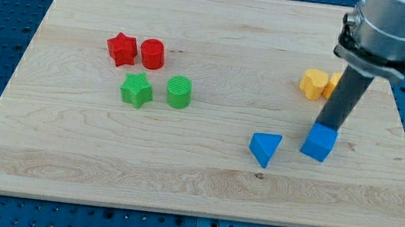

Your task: Nudge the blue triangle a bit down

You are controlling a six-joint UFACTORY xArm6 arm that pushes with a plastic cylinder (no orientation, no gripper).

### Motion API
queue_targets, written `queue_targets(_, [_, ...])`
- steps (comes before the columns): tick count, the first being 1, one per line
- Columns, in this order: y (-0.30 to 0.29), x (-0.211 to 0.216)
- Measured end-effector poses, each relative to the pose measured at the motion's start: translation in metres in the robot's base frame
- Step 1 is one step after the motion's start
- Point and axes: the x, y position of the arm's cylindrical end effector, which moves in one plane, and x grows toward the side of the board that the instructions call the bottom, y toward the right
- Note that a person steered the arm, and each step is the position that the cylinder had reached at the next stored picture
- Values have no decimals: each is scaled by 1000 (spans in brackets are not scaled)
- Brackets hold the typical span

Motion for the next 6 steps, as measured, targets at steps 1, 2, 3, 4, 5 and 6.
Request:
queue_targets(1, [-7,32])
queue_targets(2, [-12,34])
queue_targets(3, [-14,9])
queue_targets(4, [-50,-4])
queue_targets(5, [-80,18])
queue_targets(6, [-83,25])
